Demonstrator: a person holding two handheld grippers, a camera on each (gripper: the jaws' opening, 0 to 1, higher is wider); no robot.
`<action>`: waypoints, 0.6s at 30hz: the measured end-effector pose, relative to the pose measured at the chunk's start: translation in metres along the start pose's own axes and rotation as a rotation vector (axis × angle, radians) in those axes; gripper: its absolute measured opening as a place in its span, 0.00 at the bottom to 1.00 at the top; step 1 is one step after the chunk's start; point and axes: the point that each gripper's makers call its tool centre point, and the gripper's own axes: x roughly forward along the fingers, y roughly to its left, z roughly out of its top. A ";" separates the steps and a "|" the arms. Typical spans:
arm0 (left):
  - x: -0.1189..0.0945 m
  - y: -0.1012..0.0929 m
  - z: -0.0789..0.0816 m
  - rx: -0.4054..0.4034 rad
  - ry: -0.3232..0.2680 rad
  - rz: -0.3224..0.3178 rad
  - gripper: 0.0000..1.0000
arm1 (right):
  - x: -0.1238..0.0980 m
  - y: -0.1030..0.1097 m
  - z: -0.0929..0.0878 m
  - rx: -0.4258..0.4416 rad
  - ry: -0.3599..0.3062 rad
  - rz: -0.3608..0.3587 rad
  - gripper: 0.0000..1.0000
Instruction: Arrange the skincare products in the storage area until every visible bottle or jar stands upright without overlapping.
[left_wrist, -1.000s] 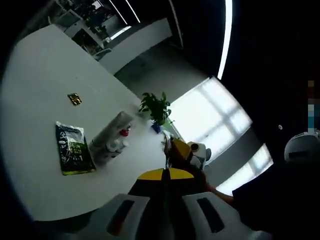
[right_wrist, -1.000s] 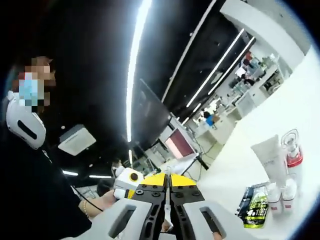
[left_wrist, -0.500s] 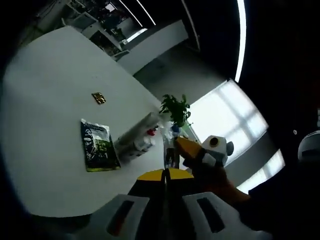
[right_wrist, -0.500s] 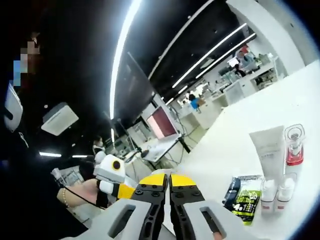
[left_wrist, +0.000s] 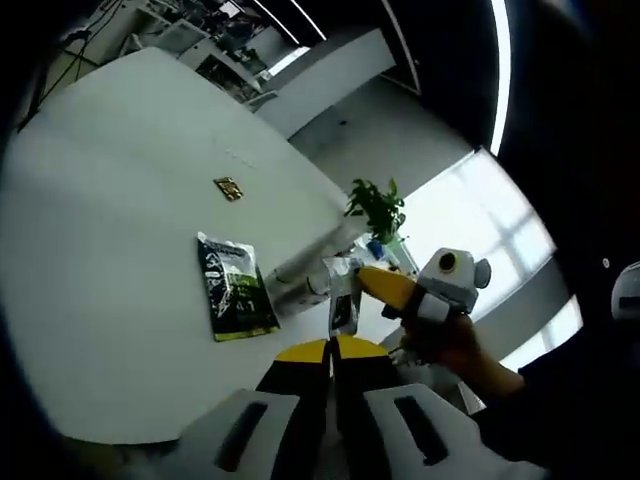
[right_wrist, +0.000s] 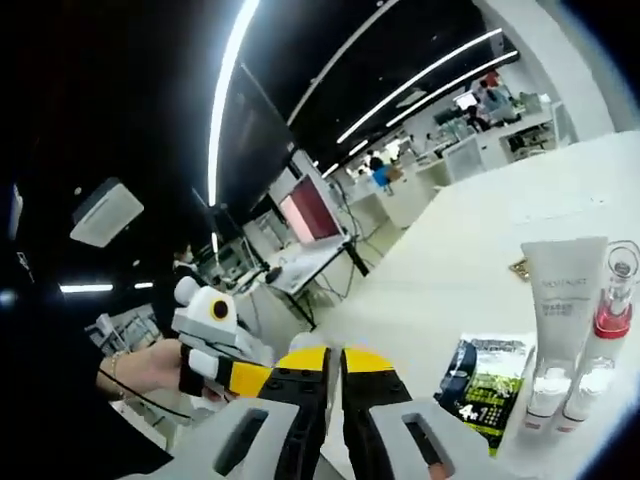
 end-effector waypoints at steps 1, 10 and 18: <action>0.001 0.003 -0.001 0.000 0.005 0.009 0.01 | 0.004 -0.003 -0.004 -0.003 0.024 -0.013 0.00; 0.006 0.039 -0.007 -0.028 0.047 0.090 0.01 | 0.028 -0.028 -0.033 0.001 0.155 -0.108 0.00; 0.010 0.075 -0.010 -0.054 0.063 0.153 0.01 | 0.046 -0.043 -0.052 -0.079 0.245 -0.153 0.00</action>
